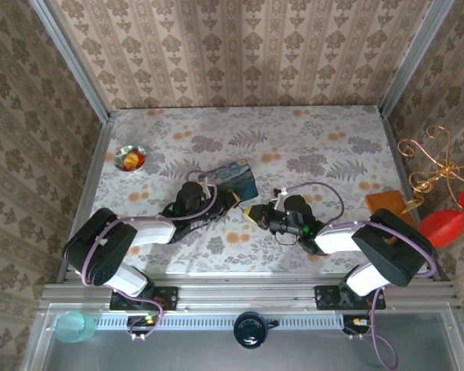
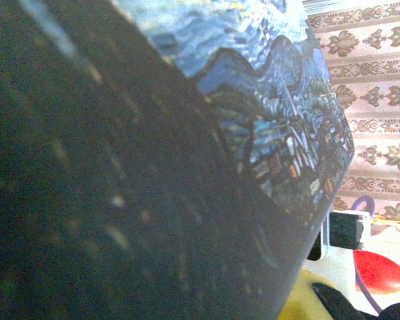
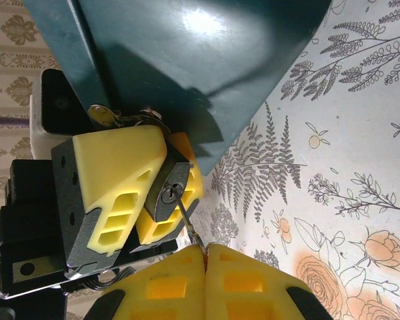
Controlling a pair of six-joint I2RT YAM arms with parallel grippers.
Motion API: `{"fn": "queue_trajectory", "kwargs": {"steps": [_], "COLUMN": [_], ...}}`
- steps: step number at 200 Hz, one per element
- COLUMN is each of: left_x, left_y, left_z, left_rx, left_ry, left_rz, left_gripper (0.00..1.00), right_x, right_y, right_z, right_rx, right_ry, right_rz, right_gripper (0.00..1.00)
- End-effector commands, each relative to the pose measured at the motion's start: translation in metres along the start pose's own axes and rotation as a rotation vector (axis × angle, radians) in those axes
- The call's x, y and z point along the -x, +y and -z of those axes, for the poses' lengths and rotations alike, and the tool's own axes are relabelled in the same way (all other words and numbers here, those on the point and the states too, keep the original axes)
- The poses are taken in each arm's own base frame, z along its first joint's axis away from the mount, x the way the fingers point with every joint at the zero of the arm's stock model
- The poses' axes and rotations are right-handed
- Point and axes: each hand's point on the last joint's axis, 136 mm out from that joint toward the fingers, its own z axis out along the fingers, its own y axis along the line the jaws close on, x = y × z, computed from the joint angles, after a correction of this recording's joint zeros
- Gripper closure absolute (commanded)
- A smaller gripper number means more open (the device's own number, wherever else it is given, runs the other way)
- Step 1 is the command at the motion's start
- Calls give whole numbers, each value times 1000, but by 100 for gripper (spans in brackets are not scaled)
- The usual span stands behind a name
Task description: Unlock a padlock with a key
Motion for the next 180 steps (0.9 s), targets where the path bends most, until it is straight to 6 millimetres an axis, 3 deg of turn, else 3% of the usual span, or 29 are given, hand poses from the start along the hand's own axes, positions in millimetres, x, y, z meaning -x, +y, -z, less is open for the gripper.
{"fn": "queue_trajectory", "kwargs": {"steps": [1,26,55,180], "left_x": [-9,-9,-12,-19], "left_y": [-33,-34,-33,-43], "left_z": [-1,-3,-4,-9], "left_rx": [-148,-178,-171,-182], "left_ry": [51,55,59,71], "left_rz": [-19,-13,-25,-88], "left_gripper": [95,95,95,95], "right_x": [10,16,18,29], "right_y": [10,-2,7,9], "right_z": [-5,-4,-6,-7], "right_rx": [40,0,27,-28], "right_ry": [-16,-27,-17,8], "right_rz": [-10,-22,-19,-32], "right_gripper": [100,100,100,100]}}
